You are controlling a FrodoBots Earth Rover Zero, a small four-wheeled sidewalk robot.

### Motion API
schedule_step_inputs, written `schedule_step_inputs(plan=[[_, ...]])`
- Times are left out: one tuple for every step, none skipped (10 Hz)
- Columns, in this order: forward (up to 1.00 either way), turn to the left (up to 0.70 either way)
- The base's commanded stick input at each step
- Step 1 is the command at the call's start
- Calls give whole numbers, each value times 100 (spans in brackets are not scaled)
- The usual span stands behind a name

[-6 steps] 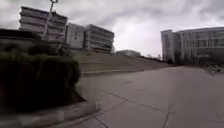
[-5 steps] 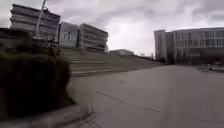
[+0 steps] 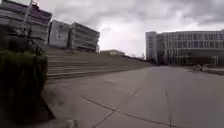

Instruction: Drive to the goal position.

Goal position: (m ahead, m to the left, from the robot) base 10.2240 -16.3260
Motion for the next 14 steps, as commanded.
schedule_step_inputs(plan=[[70,0],[70,0],[70,0],[70,0],[70,0],[70,0],[70,0],[70,0],[70,0],[70,0],[70,0],[70,0],[70,0],[70,0]])
